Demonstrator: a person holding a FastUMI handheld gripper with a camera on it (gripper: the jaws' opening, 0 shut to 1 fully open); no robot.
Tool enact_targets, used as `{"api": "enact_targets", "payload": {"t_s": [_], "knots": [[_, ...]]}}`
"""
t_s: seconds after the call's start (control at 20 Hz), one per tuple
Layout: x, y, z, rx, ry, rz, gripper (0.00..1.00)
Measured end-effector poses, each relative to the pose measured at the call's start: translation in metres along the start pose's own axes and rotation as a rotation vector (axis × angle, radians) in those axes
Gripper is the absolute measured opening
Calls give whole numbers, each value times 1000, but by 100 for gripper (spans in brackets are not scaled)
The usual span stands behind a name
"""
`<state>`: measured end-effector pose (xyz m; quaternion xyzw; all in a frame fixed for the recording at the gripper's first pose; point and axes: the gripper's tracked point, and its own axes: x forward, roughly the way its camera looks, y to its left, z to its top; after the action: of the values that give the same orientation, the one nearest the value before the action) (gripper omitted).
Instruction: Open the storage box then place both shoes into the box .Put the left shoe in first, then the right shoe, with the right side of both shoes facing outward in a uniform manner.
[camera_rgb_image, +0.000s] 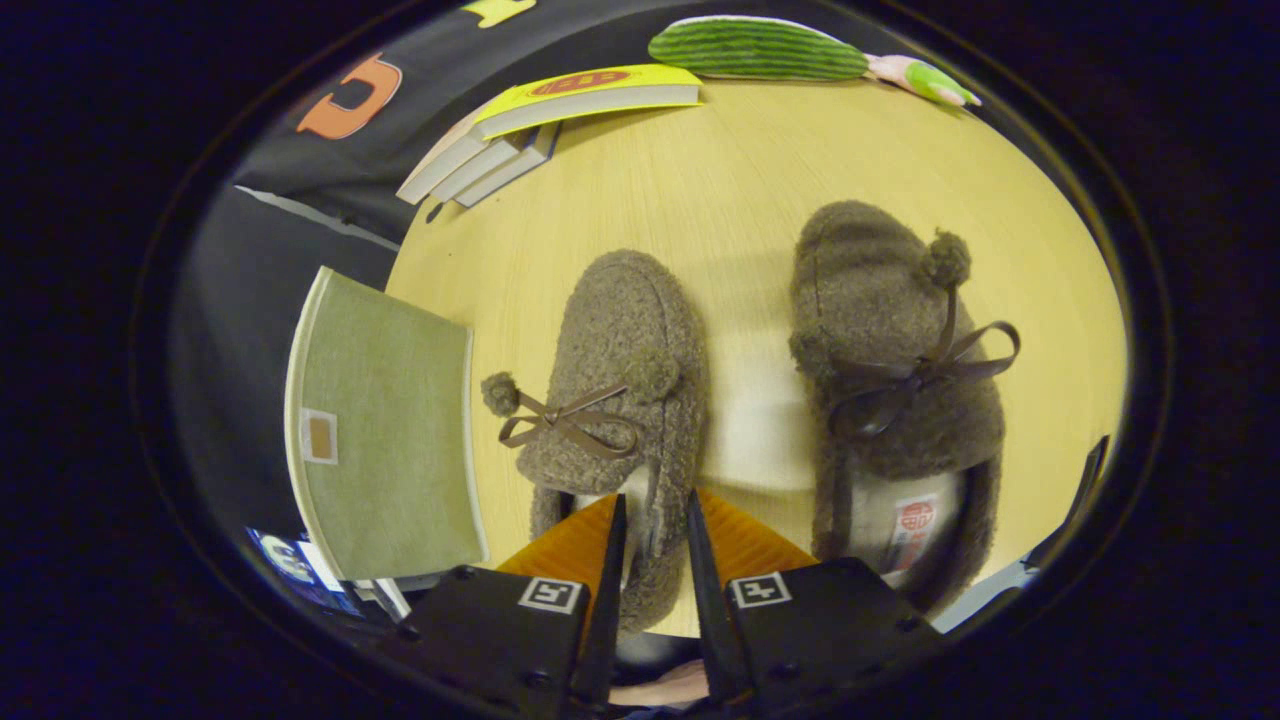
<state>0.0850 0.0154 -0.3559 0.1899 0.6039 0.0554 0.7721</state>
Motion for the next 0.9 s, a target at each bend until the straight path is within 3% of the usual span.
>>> {"api": "enact_targets", "payload": {"t_s": [0.3,0.65,0.9], "knots": [[-4,-6,2,132,-13,23,10],[-42,25,-8,210,-72,125,7],[-118,92,-11,107,-177,199,6]]}}
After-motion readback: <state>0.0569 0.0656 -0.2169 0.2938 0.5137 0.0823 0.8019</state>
